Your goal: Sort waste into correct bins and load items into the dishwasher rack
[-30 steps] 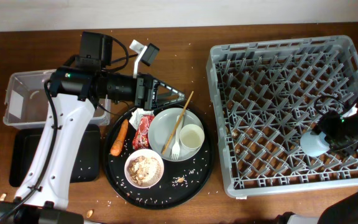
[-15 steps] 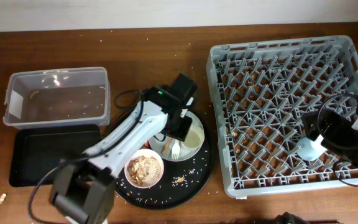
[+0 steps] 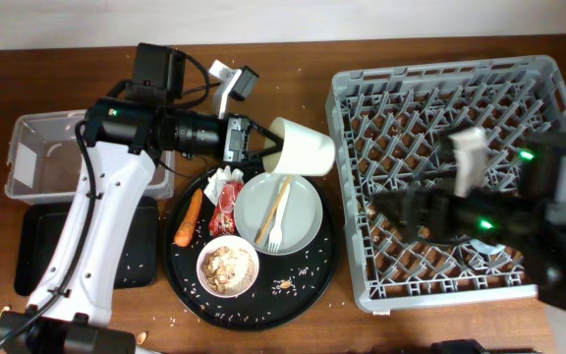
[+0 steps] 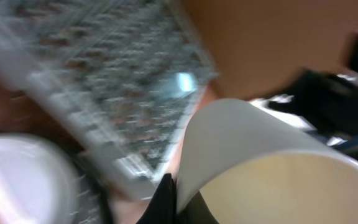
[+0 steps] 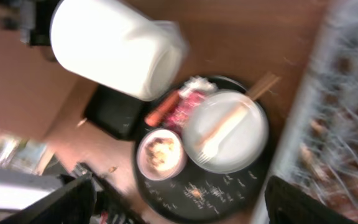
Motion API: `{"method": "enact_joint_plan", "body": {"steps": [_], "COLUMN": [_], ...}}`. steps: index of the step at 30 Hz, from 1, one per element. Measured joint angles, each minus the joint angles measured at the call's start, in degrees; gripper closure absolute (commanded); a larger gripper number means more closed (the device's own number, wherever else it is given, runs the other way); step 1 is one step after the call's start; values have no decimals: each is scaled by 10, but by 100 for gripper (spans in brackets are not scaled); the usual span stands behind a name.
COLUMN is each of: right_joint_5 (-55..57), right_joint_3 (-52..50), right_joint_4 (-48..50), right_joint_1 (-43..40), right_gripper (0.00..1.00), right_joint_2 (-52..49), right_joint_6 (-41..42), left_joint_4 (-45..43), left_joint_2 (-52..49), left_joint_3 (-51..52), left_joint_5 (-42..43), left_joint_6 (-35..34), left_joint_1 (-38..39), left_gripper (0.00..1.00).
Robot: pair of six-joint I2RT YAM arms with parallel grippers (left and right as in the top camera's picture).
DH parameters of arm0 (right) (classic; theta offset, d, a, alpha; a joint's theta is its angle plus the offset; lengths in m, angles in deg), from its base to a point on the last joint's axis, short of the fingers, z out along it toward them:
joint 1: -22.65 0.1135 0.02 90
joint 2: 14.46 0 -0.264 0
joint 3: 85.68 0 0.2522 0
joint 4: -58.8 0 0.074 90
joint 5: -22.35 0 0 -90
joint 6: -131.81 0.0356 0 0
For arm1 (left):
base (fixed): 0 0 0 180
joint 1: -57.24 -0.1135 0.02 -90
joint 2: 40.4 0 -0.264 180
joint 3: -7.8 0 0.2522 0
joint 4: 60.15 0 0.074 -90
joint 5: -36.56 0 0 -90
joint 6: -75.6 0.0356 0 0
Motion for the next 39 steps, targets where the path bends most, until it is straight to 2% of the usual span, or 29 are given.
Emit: {"method": "enact_joint_plan", "body": {"steps": [1,3,7,9,12,14,15,18,20,24,25,27,29,32,34,39], "right_joint_5": [-17,-29,-151,-199,-230,-233,-230,-187,-137,-14,72,194,311,398,413,419], "right_joint_3": [0,-1,0,0,0,0,0,0,1,2,1,0,0,0,0,0], "right_joint_4": [43,119,261,268,266,263,257,226,176,-14,-75,-103,-105,-84,-68,-41], "right_joint_1": [47,85,91,91,91,90,90,81,13,-243,-334,-421,-456,-457,-457,-457], "right_gripper": [16,15,18,31,40,43,44,46,46,46,46,46,45,45,46,45], "right_joint_2": [-23,-59,-84,-93,-95,-95,-94,-79,-29,-6,-12,-46,-110,-212,-269,-293], "right_joint_6": [9,30,37,37,37,36,36,40,53,67,68,79,103,132,141,145], "left_joint_4": [-11,-17,-20,-20,-33,-35,-43,-50,-50,-48,-47,-49,-48,-33,-28,-23], "left_joint_2": [0,0,-2,-2,-2,-2,-2,-2,-3,-3,-3,-3,-3,-3,-3,-3], "left_joint_3": [0,0,0,0,0,0,0,0,0,0,1,0,0,0,0,0], "left_joint_5": [86,172,220,229,239,241,240,236,230,220,214,204,195,184,163,138], "left_joint_6": [13,21,24,26,28,30,34,31,31,32,31,31,31,30,30,30], "left_joint_1": [1,1,9,27,29,29,29,29,27,22,22,22,22,22,22,22], "left_gripper": [100,100,100,100,100,31,1,1,1,1,1,1,1,1,1,1]}}
